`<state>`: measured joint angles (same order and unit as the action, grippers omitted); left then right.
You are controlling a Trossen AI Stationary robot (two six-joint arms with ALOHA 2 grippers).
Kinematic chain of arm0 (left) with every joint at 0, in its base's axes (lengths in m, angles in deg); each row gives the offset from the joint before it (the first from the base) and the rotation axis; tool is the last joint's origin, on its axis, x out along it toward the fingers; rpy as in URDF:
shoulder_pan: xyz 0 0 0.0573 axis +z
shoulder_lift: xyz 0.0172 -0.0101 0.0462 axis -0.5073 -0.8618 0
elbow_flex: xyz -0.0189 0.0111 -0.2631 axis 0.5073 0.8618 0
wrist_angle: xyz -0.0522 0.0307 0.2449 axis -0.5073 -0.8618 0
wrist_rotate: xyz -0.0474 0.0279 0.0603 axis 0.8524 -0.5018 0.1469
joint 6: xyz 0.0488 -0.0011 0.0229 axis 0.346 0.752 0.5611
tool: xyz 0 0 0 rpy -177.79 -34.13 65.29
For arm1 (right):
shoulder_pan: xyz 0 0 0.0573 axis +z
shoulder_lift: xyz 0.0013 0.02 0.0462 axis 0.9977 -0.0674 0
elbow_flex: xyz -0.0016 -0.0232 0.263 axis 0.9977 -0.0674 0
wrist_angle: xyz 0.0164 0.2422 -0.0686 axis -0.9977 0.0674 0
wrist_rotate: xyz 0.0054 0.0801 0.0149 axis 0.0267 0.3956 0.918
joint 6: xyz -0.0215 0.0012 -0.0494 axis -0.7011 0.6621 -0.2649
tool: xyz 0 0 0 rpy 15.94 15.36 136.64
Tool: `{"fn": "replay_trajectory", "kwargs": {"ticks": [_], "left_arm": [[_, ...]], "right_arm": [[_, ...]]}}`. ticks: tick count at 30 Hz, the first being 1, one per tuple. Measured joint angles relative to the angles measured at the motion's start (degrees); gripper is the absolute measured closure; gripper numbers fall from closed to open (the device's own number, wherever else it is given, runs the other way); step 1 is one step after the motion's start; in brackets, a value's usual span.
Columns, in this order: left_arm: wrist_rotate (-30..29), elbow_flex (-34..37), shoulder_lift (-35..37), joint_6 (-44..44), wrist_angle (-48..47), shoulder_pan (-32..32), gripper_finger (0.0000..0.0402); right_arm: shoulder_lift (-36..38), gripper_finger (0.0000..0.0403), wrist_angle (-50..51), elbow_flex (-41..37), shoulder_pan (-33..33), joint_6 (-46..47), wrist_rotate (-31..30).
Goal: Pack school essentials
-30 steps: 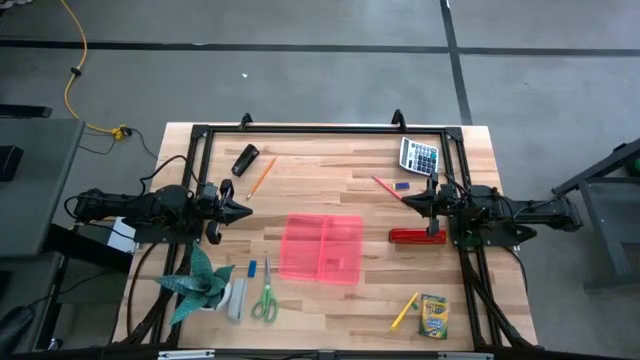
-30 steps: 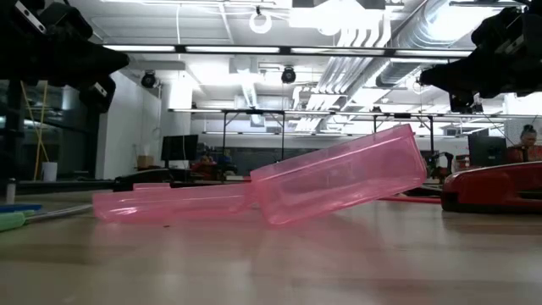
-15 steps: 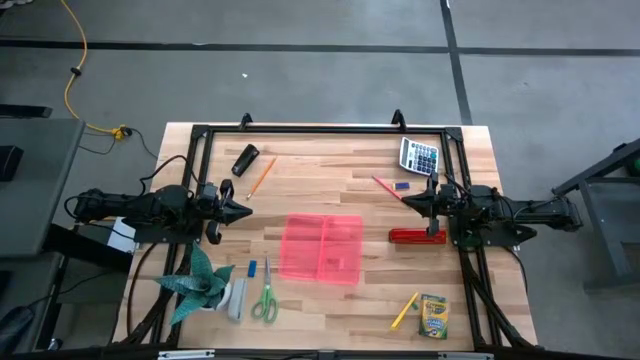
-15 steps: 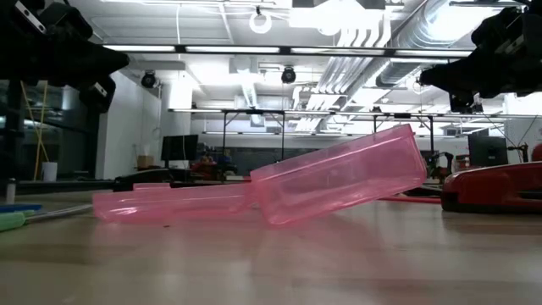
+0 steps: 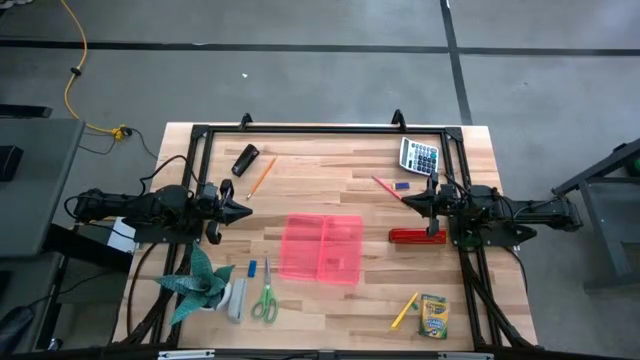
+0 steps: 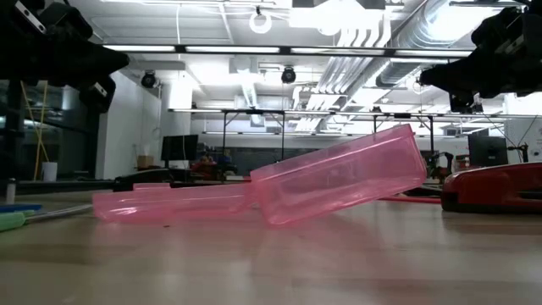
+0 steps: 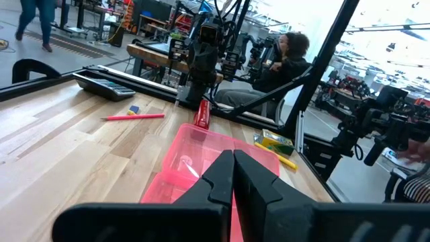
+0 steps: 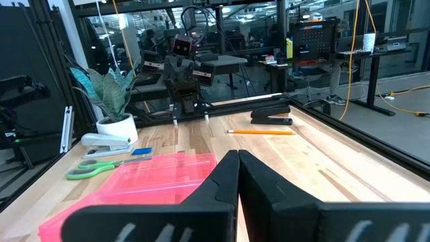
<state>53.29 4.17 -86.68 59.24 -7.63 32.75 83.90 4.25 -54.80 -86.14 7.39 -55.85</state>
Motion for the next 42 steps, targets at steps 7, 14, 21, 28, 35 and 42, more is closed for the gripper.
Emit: {"fn": "replay_trajectory", "kwargs": {"ticks": [7, 14, 21, 28, 35, 42], "left_arm": [[0.0, 0.0, 0.0, 0.0, 0.0, 0.0, 0.0401], [0.0, 0.0, 0.0, 0.0, 0.0, 0.0, 0.0401], [0.0, 0.0, 0.0, 0.0, 0.0, 0.0, 0.0401], [0.0, 0.0, 0.0, 0.0, 0.0, 0.0, 0.0401], [0.0, 0.0, 0.0, 0.0, 0.0, 0.0, 0.0402], [0.0, 0.0, 0.0, 0.0, 0.0, 0.0, 0.0401]], "right_arm": [[0.0, 0.0403, 0.0, 0.0, 0.0, 0.0, 0.0], [0.0, 0.0403, 0.0, 0.0, 0.0, -1.0, 0.0], [0.0, 0.0403, -6.8, 0.0, 0.0, 6.8, -0.2], [0.0, 0.0403, -21.6, 0.0, 0.0, 16.9, -5.8], [0.0, 0.0402, -25.7, 0.0, 0.0, 20.5, -8.7], [-5.0, 0.0369, -23.4, 5.3, 0.0, 19.9, -8.2]]}}
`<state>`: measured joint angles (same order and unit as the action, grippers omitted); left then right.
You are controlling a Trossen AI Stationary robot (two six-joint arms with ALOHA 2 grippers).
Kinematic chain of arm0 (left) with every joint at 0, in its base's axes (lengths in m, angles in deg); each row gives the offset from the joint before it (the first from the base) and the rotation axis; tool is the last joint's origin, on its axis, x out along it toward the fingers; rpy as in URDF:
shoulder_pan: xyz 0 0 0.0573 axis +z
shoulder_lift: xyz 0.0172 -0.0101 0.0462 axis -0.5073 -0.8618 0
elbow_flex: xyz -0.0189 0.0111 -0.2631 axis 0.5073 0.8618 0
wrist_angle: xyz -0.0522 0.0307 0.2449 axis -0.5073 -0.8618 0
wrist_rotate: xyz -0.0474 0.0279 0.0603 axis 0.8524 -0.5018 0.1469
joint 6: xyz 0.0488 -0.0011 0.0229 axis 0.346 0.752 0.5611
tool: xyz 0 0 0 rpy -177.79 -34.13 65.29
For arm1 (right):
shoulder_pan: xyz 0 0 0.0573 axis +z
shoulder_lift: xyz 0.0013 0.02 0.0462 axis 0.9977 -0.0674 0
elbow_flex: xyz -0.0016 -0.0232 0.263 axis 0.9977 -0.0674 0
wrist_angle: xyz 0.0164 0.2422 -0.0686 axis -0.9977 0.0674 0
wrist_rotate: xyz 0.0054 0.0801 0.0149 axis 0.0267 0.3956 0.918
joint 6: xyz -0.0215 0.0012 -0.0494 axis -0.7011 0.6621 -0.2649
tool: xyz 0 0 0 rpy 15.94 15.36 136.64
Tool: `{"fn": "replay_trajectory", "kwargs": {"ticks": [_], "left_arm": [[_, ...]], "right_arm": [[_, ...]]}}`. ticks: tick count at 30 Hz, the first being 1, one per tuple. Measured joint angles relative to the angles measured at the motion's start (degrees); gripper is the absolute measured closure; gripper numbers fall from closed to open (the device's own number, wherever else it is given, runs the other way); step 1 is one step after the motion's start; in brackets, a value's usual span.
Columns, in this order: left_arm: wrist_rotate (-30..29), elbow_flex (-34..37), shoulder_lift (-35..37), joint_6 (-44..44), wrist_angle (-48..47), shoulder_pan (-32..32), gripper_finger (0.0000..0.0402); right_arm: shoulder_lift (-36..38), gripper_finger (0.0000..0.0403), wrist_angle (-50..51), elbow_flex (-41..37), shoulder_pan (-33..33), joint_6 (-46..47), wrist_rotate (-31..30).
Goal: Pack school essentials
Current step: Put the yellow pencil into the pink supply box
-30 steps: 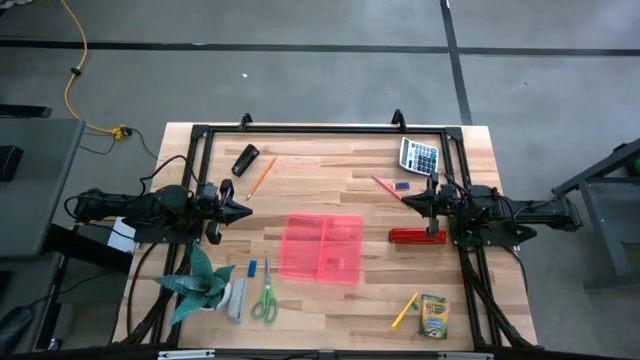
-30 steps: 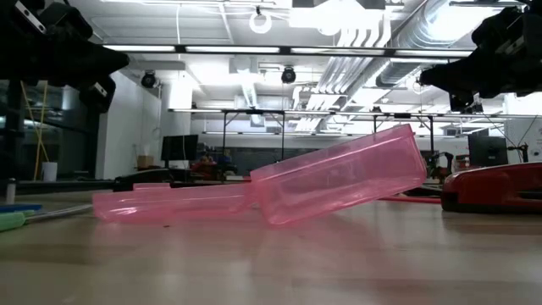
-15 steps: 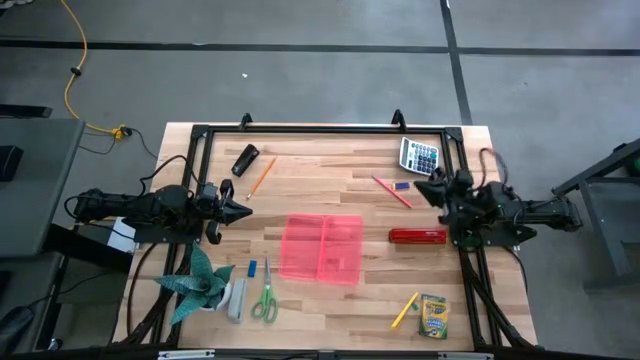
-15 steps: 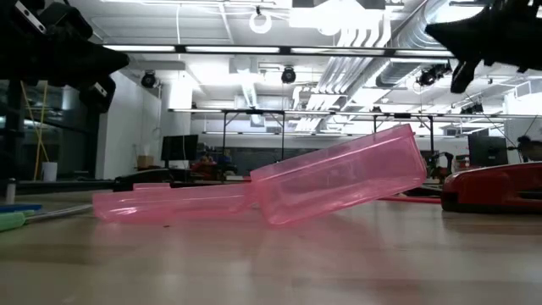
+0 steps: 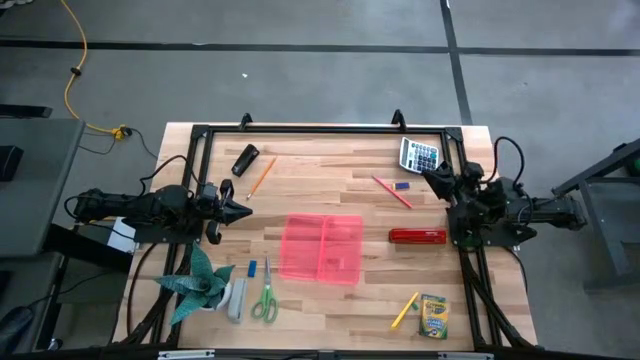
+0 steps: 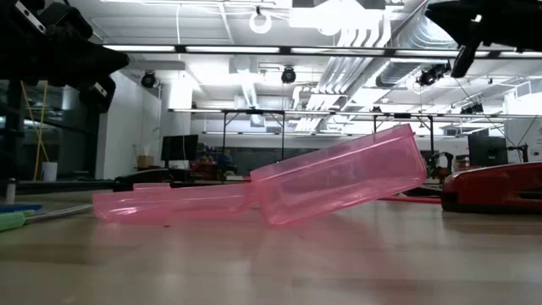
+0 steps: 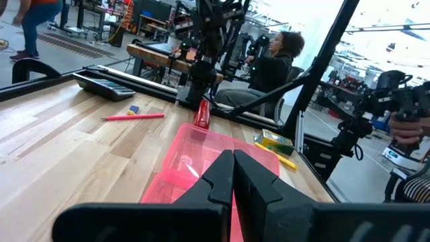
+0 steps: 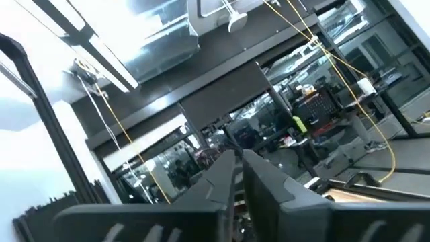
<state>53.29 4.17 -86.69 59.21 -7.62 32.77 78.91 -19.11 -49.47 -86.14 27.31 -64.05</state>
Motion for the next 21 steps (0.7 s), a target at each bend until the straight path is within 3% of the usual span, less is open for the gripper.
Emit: {"fn": "replay_trajectory", "kwargs": {"ticks": [9, 15, 18, 21], "left_arm": [[-0.1, 0.0, 0.0, 0.3, 0.4, 0.0, 0.0401], [-0.6, 0.0, 0.0, -7.9, 12.0, 0.0, 0.0402], [-3.3, 0.0, 0.0, -12.1, 19.3, 0.0, 0.0402], [-11.0, 0.0, 0.0, -12.9, 25.9, 0.0, 0.0402]], "right_arm": [[-17.9, 0.0295, 19.5, 15.5, 0.0, -6.4, 0.0], [-25.5, 0.0289, 20.4, 19.6, 0.0, -7.5, 0.2], [-27.5, 0.0289, 20.3, 21.0, 0.0, -6.0, 0.3], [-28.5, 0.0289, 19.9, 21.6, 0.0, -4.8, -0.2]]}}
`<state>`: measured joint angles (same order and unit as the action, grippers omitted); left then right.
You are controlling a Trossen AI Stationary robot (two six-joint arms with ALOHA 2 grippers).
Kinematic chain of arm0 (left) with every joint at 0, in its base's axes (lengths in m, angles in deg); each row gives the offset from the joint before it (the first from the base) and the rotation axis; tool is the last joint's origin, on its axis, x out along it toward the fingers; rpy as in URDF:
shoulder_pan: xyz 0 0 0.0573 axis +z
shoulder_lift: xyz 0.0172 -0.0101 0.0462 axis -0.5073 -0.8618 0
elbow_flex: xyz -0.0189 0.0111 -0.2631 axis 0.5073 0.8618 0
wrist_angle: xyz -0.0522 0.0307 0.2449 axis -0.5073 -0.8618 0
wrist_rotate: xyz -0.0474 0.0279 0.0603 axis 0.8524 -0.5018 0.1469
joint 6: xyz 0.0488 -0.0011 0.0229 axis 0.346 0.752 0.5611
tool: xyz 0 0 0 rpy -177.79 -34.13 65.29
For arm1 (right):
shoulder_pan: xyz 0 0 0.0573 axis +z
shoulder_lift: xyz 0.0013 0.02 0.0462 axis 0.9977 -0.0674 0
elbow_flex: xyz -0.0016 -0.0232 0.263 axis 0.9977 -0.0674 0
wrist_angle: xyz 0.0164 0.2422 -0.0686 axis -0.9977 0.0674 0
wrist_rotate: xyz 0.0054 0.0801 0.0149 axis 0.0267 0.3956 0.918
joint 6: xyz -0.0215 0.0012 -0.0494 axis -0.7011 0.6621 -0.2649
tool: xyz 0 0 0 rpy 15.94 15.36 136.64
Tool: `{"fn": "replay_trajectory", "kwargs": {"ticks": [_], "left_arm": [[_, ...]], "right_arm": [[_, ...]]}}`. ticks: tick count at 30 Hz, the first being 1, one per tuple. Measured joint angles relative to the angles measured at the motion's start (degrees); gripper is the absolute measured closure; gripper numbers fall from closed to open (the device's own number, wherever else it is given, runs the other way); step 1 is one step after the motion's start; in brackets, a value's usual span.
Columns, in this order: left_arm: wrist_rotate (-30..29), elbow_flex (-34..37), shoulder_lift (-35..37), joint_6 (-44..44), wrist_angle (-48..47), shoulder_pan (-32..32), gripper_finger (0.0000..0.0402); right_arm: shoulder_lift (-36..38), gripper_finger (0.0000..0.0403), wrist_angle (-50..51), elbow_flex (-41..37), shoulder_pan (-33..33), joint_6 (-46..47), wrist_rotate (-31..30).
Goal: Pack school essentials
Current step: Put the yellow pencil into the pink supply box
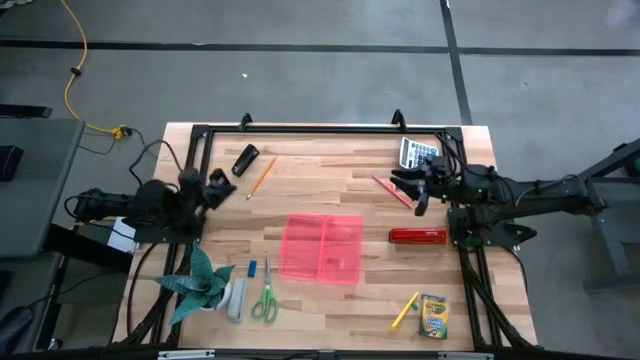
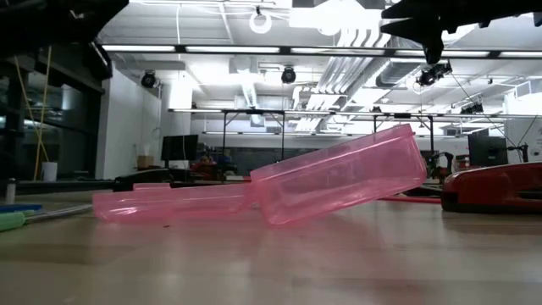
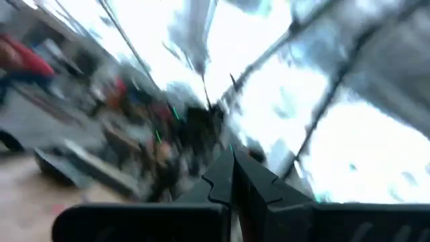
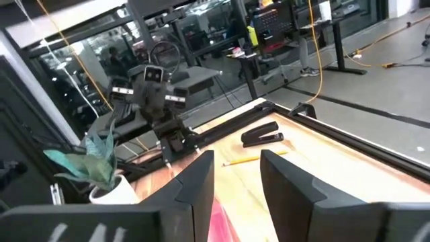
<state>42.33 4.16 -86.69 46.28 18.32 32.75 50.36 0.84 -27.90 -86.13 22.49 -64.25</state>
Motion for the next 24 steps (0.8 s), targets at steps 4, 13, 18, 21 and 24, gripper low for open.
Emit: {"fn": "replay_trajectory", "kwargs": {"ticks": [4, 13, 18, 21, 24], "left_arm": [[-7.9, -2.2, -1.2, -1.6, -1.3, 0.0, 0.0398], [-15.6, -22.1, -20.2, -8.8, -38.1, 0.8, 0.0315], [-14.4, -35.1, -37.5, -14.8, -59.6, 7.6, 0.0265], [-9.0, -40.4, -48.3, -15.0, -67.8, 13.6, 0.0247], [-2.6, -43.1, -58.9, -15.2, -73.0, 20.7, 0.0239]], "right_arm": [[-0.4, 0.0289, 0.0, 0.3, 0.0, 1.7, -0.1], [-0.4, 0.0289, 0.0, 0.3, 0.0, 3.0, -0.2], [-0.4, 0.0289, 0.1, 0.3, 0.0, 1.7, -0.2], [-0.4, 0.0289, 0.2, 0.3, 0.0, 1.1, -0.2], [-0.4, 0.0289, 0.4, 0.3, 0.0, 1.0, -0.2]]}}
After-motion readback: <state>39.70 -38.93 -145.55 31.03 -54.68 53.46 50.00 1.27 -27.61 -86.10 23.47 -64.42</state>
